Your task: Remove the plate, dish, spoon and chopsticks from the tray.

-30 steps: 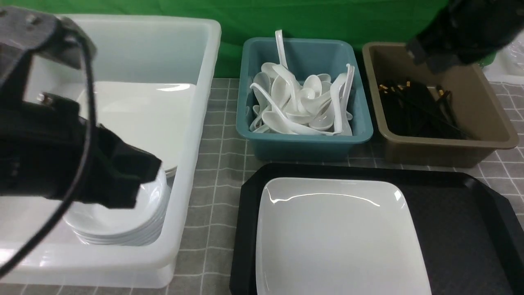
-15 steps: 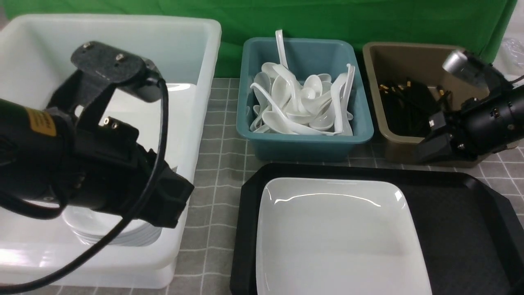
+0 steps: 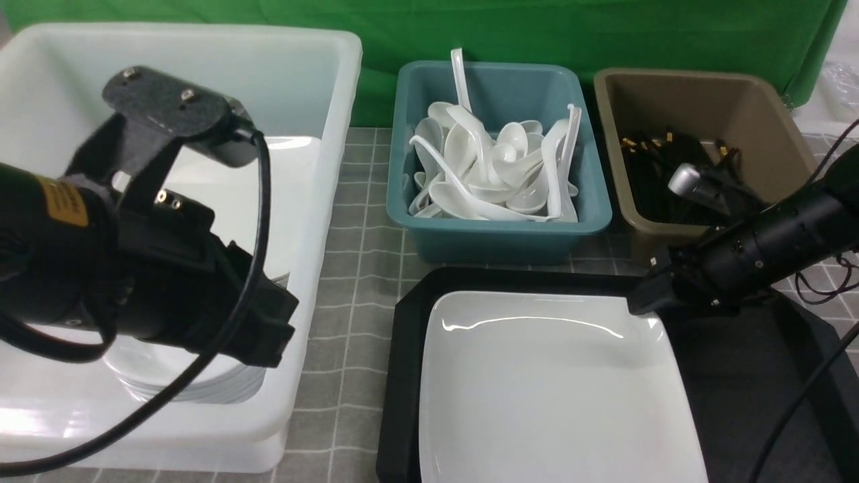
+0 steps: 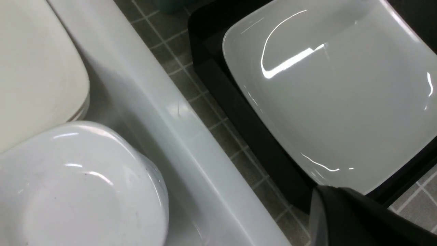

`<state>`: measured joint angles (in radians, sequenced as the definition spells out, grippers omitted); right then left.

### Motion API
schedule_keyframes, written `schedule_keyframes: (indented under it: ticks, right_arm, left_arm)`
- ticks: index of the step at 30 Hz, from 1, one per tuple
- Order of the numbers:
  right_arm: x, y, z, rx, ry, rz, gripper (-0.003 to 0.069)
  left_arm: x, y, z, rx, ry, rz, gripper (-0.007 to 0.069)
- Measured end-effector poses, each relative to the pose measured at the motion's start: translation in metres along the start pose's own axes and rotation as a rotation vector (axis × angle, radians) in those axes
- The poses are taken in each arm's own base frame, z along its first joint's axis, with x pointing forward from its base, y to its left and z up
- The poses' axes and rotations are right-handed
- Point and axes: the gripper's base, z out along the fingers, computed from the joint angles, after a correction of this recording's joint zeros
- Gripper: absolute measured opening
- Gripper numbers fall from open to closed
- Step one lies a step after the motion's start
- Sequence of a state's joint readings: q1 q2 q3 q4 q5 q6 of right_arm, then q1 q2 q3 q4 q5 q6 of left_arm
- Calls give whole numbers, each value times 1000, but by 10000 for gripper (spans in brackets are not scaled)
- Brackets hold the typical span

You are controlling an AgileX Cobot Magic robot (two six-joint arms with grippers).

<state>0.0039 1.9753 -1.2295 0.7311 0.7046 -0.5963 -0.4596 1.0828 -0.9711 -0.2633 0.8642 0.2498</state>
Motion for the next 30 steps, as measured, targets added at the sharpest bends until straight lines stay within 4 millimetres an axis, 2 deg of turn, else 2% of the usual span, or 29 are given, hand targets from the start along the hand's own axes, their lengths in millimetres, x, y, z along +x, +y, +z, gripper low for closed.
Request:
schedule_keyframes:
  ticks: [4, 8, 13, 16, 20, 21, 22, 23, 26, 30]
  right_arm:
    - [2, 11, 10, -7, 32, -51, 399]
    - [4, 14, 13, 3, 51, -103, 242]
    - [7, 18, 11, -34, 87, -106, 210]
    - [8, 25, -4, -38, 78, -133, 176]
    - [8, 54, -53, -45, -19, -210, 85]
    - [10, 65, -71, -45, -66, -237, 66]
    - [10, 68, -77, -44, -80, -245, 64]
    - [13, 78, -96, -29, -135, -282, 61]
    - [19, 91, -125, 21, -219, -339, 62]
    - [30, 102, -152, 69, -277, -363, 62]
  left_arm:
    - [0, 1, 0, -7, 2, 5, 1]
    - [0, 1, 0, -9, 2, -3, 1]
    - [0, 1, 0, -11, 3, -7, 1]
    - [0, 1, 0, -14, 4, -4, 1]
    - [1, 2, 0, -19, 5, -13, 1]
    - [1, 2, 0, -24, 6, -18, 1]
    - [1, 2, 0, -24, 6, -19, 1]
    - [1, 3, 0, -30, 7, -19, 1]
    - [1, 3, 0, -34, 8, -16, 1]
    - [1, 3, 0, -35, 8, -15, 1]
